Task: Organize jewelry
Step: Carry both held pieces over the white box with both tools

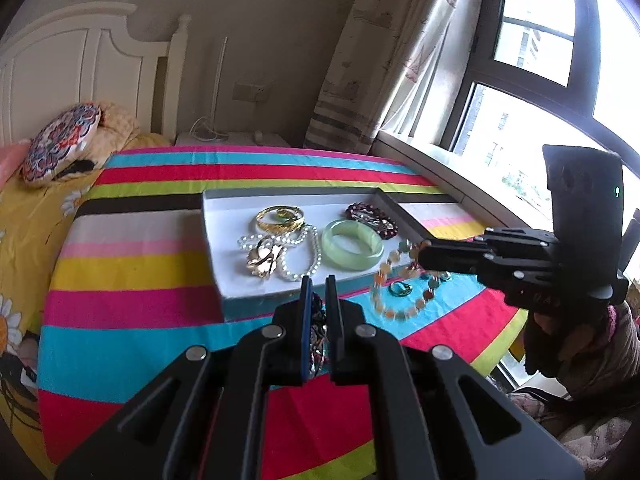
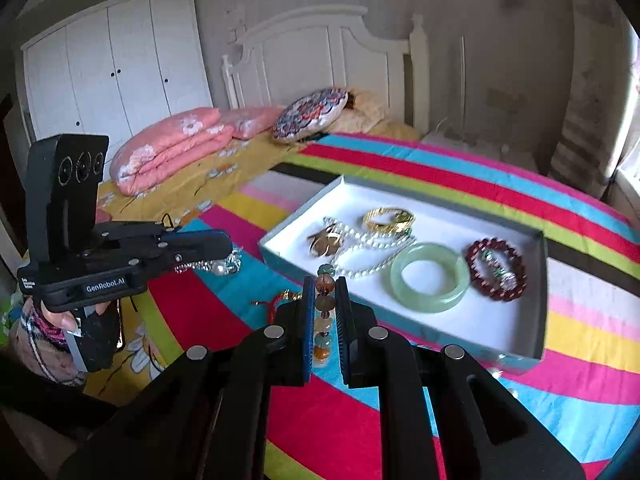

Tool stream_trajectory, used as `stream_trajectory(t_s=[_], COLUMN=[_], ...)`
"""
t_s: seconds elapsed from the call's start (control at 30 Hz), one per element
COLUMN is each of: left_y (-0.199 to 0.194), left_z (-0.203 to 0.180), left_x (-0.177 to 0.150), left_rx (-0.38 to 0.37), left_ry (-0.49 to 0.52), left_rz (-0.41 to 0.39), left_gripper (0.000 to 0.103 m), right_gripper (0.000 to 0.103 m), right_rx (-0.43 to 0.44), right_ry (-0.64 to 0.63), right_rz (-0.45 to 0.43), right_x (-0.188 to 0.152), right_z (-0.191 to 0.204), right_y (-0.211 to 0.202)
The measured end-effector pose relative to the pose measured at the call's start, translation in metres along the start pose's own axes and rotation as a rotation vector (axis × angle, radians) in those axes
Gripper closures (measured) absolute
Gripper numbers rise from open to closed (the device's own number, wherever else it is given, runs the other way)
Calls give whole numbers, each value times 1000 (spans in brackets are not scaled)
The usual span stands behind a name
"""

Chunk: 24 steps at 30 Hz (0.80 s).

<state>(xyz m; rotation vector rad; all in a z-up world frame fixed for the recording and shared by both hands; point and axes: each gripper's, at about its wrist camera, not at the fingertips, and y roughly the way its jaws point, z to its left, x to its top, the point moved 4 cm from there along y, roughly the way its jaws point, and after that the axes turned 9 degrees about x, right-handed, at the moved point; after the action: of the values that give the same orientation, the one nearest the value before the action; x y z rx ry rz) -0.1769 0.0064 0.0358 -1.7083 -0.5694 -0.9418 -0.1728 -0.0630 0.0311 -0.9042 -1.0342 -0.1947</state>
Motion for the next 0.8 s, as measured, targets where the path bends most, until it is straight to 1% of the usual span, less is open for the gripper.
stream_trajectory(t_s=[0.3, 0.57, 0.67, 0.73, 0.8], left_y=[5, 25, 31, 38, 45], left_z=[-32, -66, -70, -68, -66], left_x=[23, 45, 53, 61, 65], left_rx=[-20, -53, -131, -209, -228], left_ry=[100, 166, 135, 88, 69], left_rz=[-16, -11, 5, 30, 46], left_gripper=[97, 97, 97, 97, 97], right_gripper=[91, 91, 91, 91, 91], right_rx=[-57, -85, -98, -101, -107], right_ry=[6, 31, 43, 51, 54], right_rz=[-60, -92, -100, -106, -110], right_x=[5, 4, 4, 5, 5], right_z=[-17, -36, -44, -48, -52], right_y=[-23, -34, -38, -39, -39])
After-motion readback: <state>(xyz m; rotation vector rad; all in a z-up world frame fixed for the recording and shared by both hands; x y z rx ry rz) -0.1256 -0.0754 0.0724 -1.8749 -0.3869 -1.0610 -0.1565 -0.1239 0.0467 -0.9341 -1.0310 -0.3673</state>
